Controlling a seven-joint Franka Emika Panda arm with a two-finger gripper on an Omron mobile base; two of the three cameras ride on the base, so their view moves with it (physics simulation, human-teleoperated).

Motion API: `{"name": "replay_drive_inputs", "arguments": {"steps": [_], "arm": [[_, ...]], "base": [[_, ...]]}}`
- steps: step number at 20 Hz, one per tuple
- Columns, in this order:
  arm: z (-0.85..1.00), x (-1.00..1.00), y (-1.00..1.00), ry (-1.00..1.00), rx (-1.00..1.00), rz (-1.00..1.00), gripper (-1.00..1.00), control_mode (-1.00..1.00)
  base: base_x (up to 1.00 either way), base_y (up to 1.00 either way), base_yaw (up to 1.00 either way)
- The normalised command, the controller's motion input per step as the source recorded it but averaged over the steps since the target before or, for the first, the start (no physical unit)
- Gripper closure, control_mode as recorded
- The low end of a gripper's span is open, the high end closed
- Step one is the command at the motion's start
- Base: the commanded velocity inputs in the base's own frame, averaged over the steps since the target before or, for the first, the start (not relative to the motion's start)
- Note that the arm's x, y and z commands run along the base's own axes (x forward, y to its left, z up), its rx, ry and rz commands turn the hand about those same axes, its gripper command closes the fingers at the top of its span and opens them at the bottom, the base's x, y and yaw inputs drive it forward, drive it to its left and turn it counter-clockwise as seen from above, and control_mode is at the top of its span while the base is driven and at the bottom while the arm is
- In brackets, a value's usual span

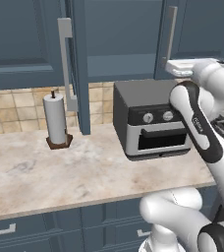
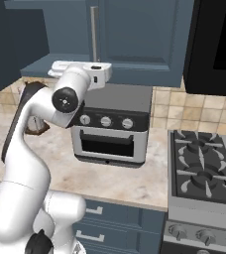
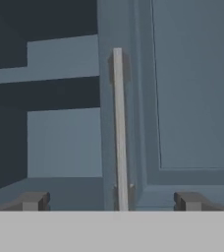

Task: Open the cabinet directly in front. Then move the liquor and the cup to the dining counter with the jar on it.

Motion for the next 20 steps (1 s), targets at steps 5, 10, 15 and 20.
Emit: {"name": "replay_drive_inputs", "arguments": {"steps": [5,10,15,20], "arm": [[0.0,0.78,-0.15,0.02,0.0,0.0,-1.0,-1.0],[0.0,0.88,-0.05,0.04,0.0,-0.01,-1.0,-1.0],[-0.03,1.0,0.0,0.08,0.0,-0.02,-1.0,-1.0],[-0.07,1.0,-0.01,0.08,0.0,-0.01,-1.0,-1.0]], "base": [[0.0,0.0,0.0],[0.0,0.0,0.0],[0.0,0.0,0.0],[0.0,0.0,0.0]]}}
